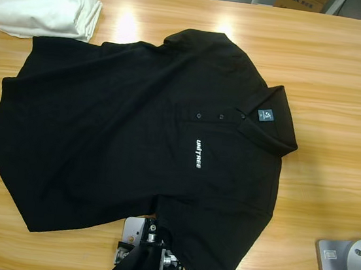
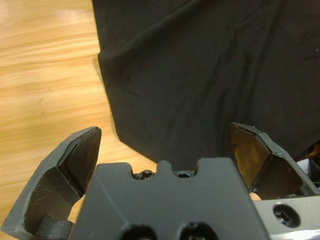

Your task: Fold clothes

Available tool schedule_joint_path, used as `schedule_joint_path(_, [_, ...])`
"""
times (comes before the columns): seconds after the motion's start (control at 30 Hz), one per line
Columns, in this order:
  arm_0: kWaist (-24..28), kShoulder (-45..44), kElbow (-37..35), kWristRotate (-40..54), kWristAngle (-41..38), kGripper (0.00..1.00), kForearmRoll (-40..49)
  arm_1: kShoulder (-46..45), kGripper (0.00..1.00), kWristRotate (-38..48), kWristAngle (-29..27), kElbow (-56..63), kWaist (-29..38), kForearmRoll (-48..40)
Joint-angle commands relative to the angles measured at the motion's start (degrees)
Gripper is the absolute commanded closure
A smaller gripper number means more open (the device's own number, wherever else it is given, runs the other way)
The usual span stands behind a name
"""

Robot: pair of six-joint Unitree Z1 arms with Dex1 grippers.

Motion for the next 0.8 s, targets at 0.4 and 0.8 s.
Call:
schedule_joint_path(0.4, [-2.25, -0.69, 0.71, -4.73, -4.61, 0.0, 0.78, 21.72, 0.0, 2.06, 2.3, -15.05, 12.12, 6.26])
schedule_joint_path(0.8, [-20.12, 7.91, 3.8, -32.95, 2.91, 0.0, 0.91, 44.73, 0.004, 8.35, 6.73, -21.75, 17.82, 1.15])
